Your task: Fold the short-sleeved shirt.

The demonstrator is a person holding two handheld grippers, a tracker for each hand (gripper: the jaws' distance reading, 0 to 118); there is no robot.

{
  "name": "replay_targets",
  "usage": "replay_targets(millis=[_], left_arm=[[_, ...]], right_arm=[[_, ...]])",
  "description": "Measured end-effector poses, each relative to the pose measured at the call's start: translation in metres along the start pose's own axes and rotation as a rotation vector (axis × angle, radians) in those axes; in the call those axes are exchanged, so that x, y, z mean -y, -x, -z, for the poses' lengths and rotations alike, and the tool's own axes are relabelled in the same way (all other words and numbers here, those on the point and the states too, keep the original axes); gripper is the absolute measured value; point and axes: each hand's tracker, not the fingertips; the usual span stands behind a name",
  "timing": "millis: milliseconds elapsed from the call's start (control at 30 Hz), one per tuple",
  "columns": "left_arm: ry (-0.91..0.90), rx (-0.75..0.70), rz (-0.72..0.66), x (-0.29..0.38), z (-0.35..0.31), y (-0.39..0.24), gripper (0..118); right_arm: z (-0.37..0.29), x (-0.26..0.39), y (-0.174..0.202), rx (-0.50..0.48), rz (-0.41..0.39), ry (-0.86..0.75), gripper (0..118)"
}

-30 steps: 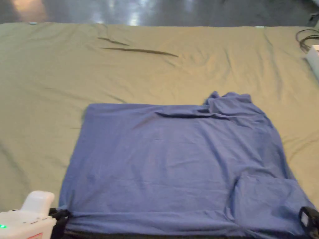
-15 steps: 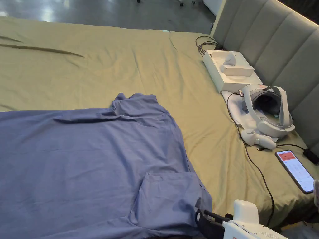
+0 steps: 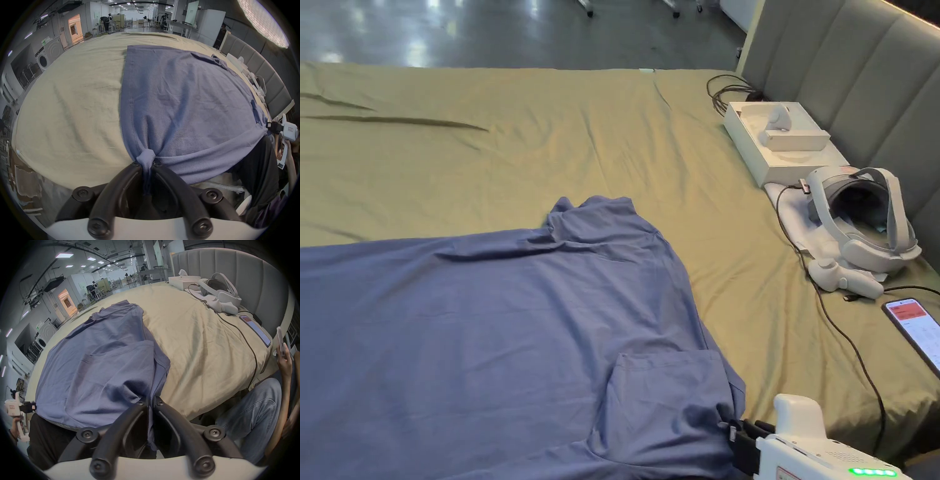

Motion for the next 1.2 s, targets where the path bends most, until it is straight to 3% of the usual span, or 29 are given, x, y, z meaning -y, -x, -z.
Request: replay_targets(millis=[300,467,567,767,967,1000,1067,1100,1133,1167,1200], left_arm=[[-0.183,0.111,-0.078,-0.007,-0.048,0.014,8],[-0.221,0.138,-0.094,-0.033,-0.044,0.024,8],[-0.221,0.134,-0.09,-0.061,-0.021,0.038,8],[-0.173,0.089,-0.143,-0.132,0.042,0.055,8],[-0.143,0.09,-0.209,-0.195,0.093,0.062,8],[-0.128,0.063,-0.235,-0.199,0.103,0.065,19],[-0.11,0.057,-0.252,-0.205,0.124,0.076,59],[-0.106,0.025,-0.253,-0.205,0.127,0.076,69],[-0.095,-0.005,-0.23,-0.206,0.126,0.074,69],[-0.101,-0.057,-0.198,-0.204,0.119,0.072,85],[-0.181,-0.043,-0.154,-0.201,0.104,0.067,98]], right_arm=[[-0.038,-0.019,-0.001,-0.064,0.06,-0.119,4],[-0.034,-0.047,0.011,-0.078,0.061,-0.14,4],[-0.024,-0.079,0.028,-0.081,0.014,-0.151,4],[0.041,-0.168,0.072,-0.103,-0.03,-0.113,4],[0.12,-0.222,0.084,-0.037,-0.098,-0.011,4],[0.132,-0.224,0.086,-0.029,-0.1,0.016,4],[0.15,-0.225,0.087,-0.005,-0.109,0.047,7],[0.155,-0.221,0.085,0.021,-0.114,0.056,7],[0.155,-0.218,0.082,0.018,-0.113,0.056,11],[0.151,-0.216,0.08,0.013,-0.119,0.042,21],[0.138,-0.209,0.076,0.01,-0.126,-0.009,38]])
